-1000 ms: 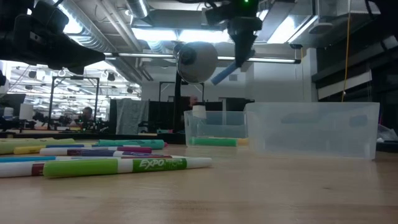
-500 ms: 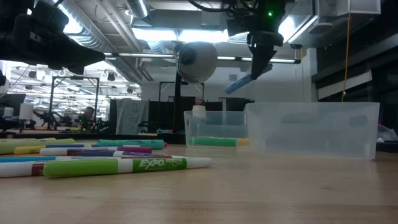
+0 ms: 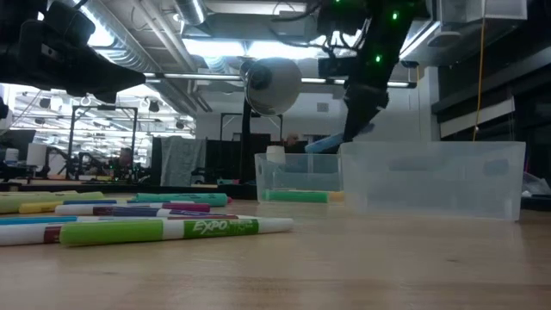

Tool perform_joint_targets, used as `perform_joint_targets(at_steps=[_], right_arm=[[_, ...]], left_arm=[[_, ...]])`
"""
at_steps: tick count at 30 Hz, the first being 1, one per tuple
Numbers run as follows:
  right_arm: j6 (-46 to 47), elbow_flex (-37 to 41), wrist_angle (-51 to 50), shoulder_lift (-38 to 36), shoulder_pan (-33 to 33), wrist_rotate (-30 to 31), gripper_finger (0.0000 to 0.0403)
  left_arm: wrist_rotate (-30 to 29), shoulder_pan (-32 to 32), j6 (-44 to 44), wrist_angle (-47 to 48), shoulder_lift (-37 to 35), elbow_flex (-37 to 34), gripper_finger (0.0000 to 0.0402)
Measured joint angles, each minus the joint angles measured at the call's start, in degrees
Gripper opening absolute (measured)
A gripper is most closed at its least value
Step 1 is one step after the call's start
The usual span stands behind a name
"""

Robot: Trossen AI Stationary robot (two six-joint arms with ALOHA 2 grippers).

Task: Pick & Place Markers
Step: Put the blue highlighter pen into the top transparent bin

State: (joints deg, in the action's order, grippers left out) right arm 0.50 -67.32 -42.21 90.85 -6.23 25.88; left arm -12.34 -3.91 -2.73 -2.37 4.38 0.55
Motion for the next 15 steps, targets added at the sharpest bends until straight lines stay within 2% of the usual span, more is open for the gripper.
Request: perform_joint_targets(at_steps=[15], right_arm=[[-4.0,11.0,24.1,0.0,-3.4,0.1,0.0079]], left_arm=[[0.0,0.0,0.0,0.0,0.0,0.0,0.0006]])
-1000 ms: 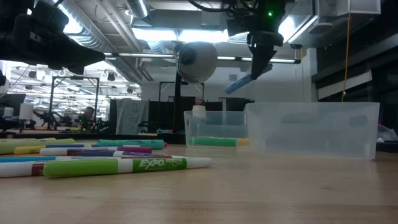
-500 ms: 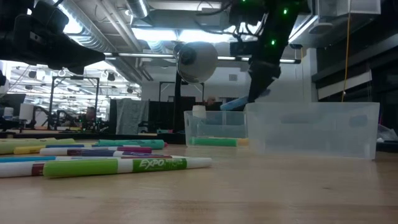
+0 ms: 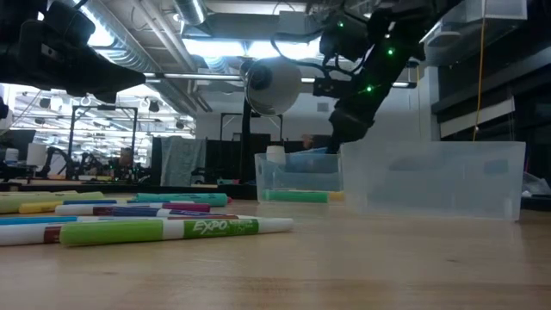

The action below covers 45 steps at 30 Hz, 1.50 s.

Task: Pick & Place Markers
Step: Put the blue highlighter pen into the top transparent bin, then put the dark blue marker pen into the bottom transparent bin

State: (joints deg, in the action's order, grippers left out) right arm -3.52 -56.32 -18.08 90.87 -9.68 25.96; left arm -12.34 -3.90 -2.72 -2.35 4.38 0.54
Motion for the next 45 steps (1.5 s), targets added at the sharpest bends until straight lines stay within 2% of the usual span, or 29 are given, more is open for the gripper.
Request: perform_joint_targets(at_steps=[7,26,33,38,45], right_arm=[[0.3,0.4,2.1,0.0,-0.1,0.0,0.0098],[3.5,0.4,2.4,0.0,-0.1,-0.2,0.0102],[3.5,0.2,6.0,0.0,0.0,-0.6,0.0102],[3.4,-2.8,8.9,0.0,1.5,-0.6,0.0102],[5.2,-5.5,14.3,0.0,5.3,-9.8,0.0102]], left_arm=[[0.0,0.0,0.0,0.0,0.0,0.0,0.0006],[0.0,0.0,0.0,0.0,0.0,0.0,0.0006],[0.0,0.0,0.0,0.0,0.0,0.0,0.0006],[0.0,0.0,0.0,0.0,0.0,0.0,0.0006],[0.0,0.0,0.0,0.0,0.0,0.0,0.0006]])
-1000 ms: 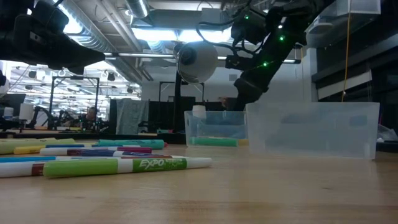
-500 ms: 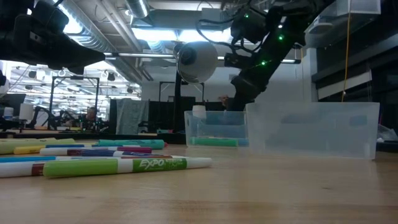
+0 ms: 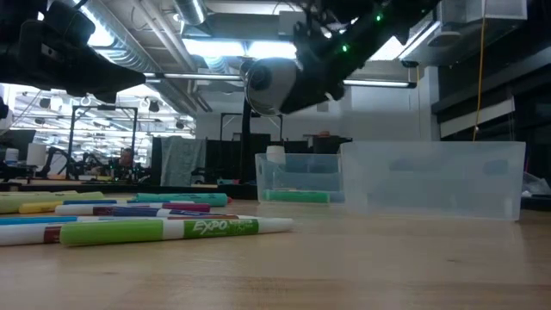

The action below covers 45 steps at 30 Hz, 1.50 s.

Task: Pick & Place Markers
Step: Put the dark blue marker pen into the bottom transparent bin

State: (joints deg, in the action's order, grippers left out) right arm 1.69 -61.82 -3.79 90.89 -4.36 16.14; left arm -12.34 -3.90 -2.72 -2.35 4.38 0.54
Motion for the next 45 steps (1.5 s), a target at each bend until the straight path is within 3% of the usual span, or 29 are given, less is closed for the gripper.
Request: perform_joint_targets(at_steps=[9,16,24,29,36,40,45], right_arm=[[6.3,0.0,7.6,0.0,5.2,-8.7,0.0102],[14.4,0.0,14.8,2.3,8.6,-9.8,0.0102],[14.0,0.0,26.7,12.3,10.7,-10.0,0.0102],[7.8,0.0,33.7,17.4,10.1,-14.3,0.0102],[3.9,-4.9,31.4,21.1,8.7,-17.2,0.0102],[-3.7,-9.5,23.5,22.5,9.6,-17.2,0.0102],[-2.8,-16.0,9.9,23.1,10.7,-18.9,0.0102]], left_arm=[[0.0,0.0,0.0,0.0,0.0,0.0,0.0006],[0.0,0.0,0.0,0.0,0.0,0.0,0.0006],[0.0,0.0,0.0,0.0,0.0,0.0,0.0006],[0.0,0.0,0.0,0.0,0.0,0.0,0.0006],[0.0,0.0,0.0,0.0,0.0,0.0,0.0006],[0.0,0.0,0.0,0.0,0.0,0.0,0.0006],[0.0,0.0,0.0,0.0,0.0,0.0,0.0006]])
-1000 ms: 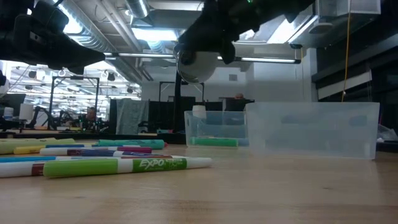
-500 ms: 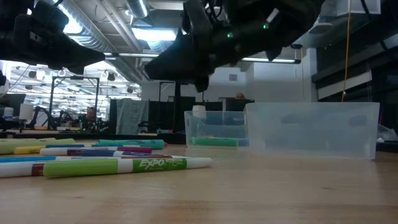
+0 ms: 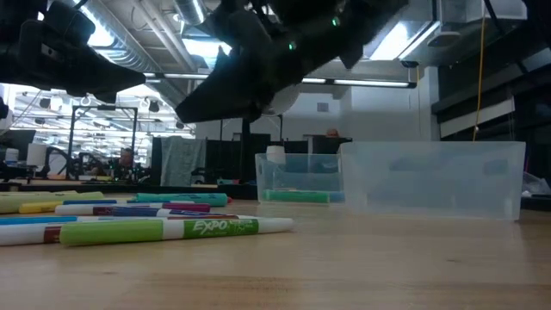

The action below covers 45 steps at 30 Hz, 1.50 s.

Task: Pick & Place Markers
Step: Put the dark blue marker pen into the bottom transparent bin

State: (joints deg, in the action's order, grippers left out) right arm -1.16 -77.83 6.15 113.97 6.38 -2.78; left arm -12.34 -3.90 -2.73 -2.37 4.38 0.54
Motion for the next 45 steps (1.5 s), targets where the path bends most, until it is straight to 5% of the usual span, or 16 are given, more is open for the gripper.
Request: perform_joint_targets(at_steps=[10,22,35,45], right_arm=[[5.8,-3.6,-3.9,0.0,1.8,-3.5,0.0106],[12.8,-3.6,-4.3,0.1,4.4,-1.0,0.0207],[6.3,-3.7,-4.0,7.8,11.5,16.4,0.0191],[1.9,-6.2,-3.4,12.4,13.4,22.8,0.0177]], left_arm=[[0.0,0.0,0.0,0.0,0.0,0.0,0.0006],[0.0,0.0,0.0,0.0,0.0,0.0,0.0006],[0.0,0.0,0.0,0.0,0.0,0.0,0.0006],[0.0,0.0,0.0,0.0,0.0,0.0,0.0006]])
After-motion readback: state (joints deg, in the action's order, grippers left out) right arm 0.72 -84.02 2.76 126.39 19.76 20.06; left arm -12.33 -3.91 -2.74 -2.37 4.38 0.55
